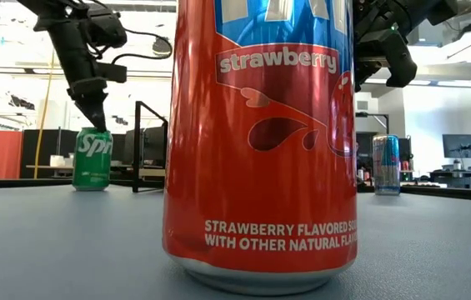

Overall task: Place canned beverage on shelf
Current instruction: Put the top green soda can on the shelf aligned with the other green soda can

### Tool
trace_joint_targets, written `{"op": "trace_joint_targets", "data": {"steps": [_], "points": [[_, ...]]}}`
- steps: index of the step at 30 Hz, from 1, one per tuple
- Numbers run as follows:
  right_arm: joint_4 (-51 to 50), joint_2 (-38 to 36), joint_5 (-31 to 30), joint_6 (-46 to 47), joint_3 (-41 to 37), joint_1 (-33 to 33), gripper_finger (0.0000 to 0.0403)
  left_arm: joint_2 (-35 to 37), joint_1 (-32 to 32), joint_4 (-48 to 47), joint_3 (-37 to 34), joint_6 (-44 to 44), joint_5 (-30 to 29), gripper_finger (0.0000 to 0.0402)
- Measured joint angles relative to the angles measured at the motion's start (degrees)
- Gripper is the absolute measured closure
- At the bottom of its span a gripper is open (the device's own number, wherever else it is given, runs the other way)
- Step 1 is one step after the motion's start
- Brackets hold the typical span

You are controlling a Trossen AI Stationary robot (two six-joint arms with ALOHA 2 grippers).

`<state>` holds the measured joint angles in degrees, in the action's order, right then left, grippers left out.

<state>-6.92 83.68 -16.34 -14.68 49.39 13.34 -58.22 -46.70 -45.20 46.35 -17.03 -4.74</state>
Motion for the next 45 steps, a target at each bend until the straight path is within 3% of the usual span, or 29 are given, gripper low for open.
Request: {"op": "trace_joint_targets", "data": {"steps": [4, 11, 18, 22, 35, 45], "points": [[0.0, 0.0, 0.0, 0.0, 0.0, 0.0, 0.0403, -1.0, -1.2, 1.9, 0.2, 2.7, -2.4, 0.0109], [-0.1, 0.0, 0.0, 0.2, 0.0, 0.0, 0.0403, -1.1, -1.8, -0.5, 3.3, 10.7, 3.0, 0.0109], [-0.1, 0.0, 0.1, 0.3, 0.0, 0.0, 0.0403, -1.1, -1.8, -2.4, 4.4, 20.2, -5.6, 0.0109], [1.4, 0.0, 0.1, 0.3, -1.5, 0.0, 0.0403, -1.1, -1.2, -2.9, 4.4, 23.9, -4.0, 0.0109], [7.3, 0.0, 1.6, -0.4, -5.2, -3.5, 0.0403, -1.0, 1.3, -2.6, 3.2, 28.3, -7.9, 0.0109], [10.6, 0.0, 1.6, -2.2, -5.2, -3.7, 0.0403, -1.0, 1.3, 1.7, -0.4, 28.1, -6.5, 0.0109]]}}
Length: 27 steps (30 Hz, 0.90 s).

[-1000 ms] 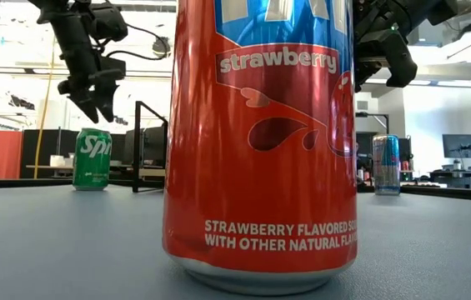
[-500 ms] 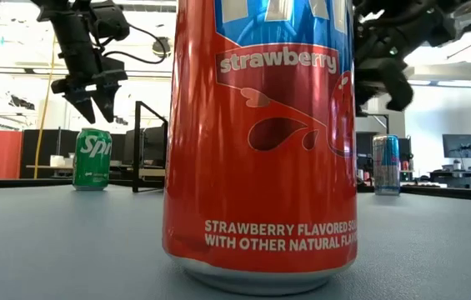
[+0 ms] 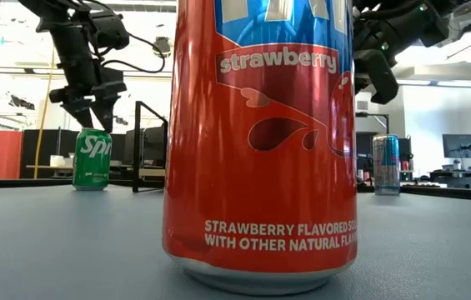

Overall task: Place canned beverage on shelf
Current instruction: Put the top green soda can on the shelf aligned with the other green soda can

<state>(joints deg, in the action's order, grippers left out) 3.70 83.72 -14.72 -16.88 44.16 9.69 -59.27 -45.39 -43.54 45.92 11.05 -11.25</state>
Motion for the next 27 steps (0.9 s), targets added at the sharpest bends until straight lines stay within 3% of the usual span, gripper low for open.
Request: {"op": "trace_joint_targets", "data": {"steps": [15, 22, 27], "points": [[-0.4, 0.0, 1.4, -0.1, 0.0, 0.0, 0.0403, -7.1, 1.3, 3.2, -2.1, 2.5, -2.6, 0.0108], [-0.3, 0.0, 1.4, -0.1, 0.0, 0.0, 0.0403, -7.4, 1.5, 3.0, -2.2, 0.8, -3.3, 0.0109], [-0.3, 0.0, 1.4, -0.1, 0.0, 0.0, 0.0403, -5.9, 1.8, -0.5, -2.2, 0.3, -2.6, 0.0133]]}}
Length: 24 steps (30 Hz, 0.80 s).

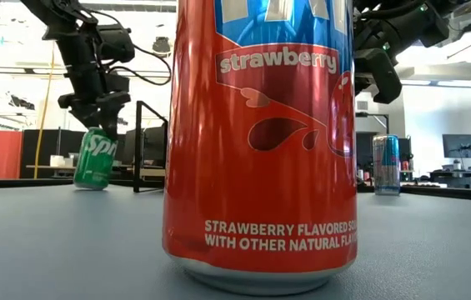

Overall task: Place canned beverage on shelf
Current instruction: Put the top green soda can on the shelf aligned with the other green soda can

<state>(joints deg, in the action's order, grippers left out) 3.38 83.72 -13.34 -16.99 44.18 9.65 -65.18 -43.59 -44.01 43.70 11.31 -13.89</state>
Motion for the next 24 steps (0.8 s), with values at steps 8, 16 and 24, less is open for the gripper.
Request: {"op": "trace_joint_targets", "data": {"steps": [8, 16, 24], "points": [[0.0, 0.0, 0.0, 0.0, 0.0, 0.0, 0.0403, 5.2, 0.0, -2.7, -0.4, -0.7, 1.3, 0.0152], [0.1, 0.0, 0.0, 0.0, 0.0, -0.1, 0.0403, 11.2, 0.0, -6.7, 2.4, -4.2, 2.2, 0.0155], [0.1, 0.0, 0.0, 0.0, 0.0, -0.1, 0.0403, 14.1, 0.0, -8.6, 7.0, -4.8, 5.0, 0.0156]]}}
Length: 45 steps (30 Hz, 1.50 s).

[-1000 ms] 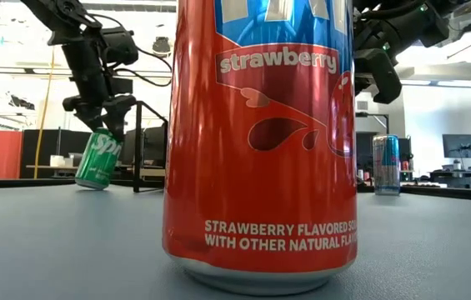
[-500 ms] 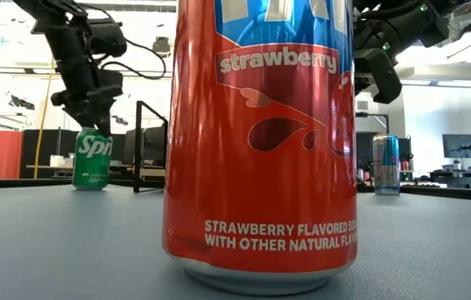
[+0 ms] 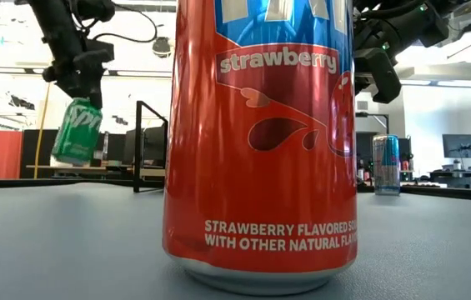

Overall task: Place canned beverage on shelf
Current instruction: Put the top green soda can on the shelf aligned with the other green soda can

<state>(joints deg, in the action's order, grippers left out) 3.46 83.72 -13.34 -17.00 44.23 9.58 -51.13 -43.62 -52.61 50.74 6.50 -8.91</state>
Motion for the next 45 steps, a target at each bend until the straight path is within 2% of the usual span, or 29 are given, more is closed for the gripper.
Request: {"op": "trace_joint_targets", "data": {"steps": [5, 14, 26, 33, 45], "points": [[0.0, 0.0, 0.0, 0.0, 0.0, 0.0, 0.0403, 0.5, 0.5, 0.5, 1.4, -0.1, 3.6, 0.0161], [0.0, 0.0, 0.0, 0.0, 0.0, 0.0, 0.0403, 0.5, 2.9, 0.1, 5.0, -0.3, 3.7, 0.0163], [0.0, 0.0, 0.0, -0.1, 0.0, 0.0, 0.0403, -0.9, 6.2, -2.3, 16.9, 1.0, 3.0, 0.0163], [0.0, 0.0, 0.0, -0.5, 0.0, 0.0, 0.0403, -7.0, 7.7, -2.3, 25.2, 1.6, 2.6, 0.0164], [0.0, 0.0, 0.0, -1.1, 0.0, 0.0, 0.0403, -24.4, 11.9, -5.9, 41.0, -1.1, -1.1, 0.0164]]}}
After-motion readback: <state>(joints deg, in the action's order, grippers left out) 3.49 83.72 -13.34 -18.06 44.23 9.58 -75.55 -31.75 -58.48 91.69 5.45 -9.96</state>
